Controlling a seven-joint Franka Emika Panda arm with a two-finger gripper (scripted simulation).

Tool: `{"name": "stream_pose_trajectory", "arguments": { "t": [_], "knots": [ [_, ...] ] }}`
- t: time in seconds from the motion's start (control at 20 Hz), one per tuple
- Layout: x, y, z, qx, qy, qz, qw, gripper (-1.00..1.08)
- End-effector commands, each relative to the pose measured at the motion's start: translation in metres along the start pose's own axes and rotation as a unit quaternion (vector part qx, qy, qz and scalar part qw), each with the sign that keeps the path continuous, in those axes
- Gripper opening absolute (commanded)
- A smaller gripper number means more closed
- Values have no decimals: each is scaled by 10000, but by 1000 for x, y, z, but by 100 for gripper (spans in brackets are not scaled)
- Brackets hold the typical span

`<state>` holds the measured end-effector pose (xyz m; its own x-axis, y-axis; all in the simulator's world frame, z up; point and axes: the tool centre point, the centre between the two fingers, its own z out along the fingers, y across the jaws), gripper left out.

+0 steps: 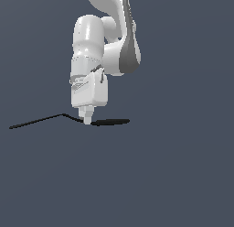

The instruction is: Pick up the object and move it to a goal position.

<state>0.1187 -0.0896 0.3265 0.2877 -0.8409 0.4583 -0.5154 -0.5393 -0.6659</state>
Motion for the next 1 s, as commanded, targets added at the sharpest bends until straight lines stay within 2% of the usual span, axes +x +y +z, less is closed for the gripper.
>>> {"name": "stream_pose_trajectory", "arguments": {
  "t": [0.0, 0.6, 0.95],
  "knots": [
    [12, -11, -10, 187, 130, 4, 9997, -100],
    [54, -49, -56, 938, 619, 40, 9937, -100],
    [71, -63, -79, 1277, 834, 61, 9883, -100]
  ]
}}
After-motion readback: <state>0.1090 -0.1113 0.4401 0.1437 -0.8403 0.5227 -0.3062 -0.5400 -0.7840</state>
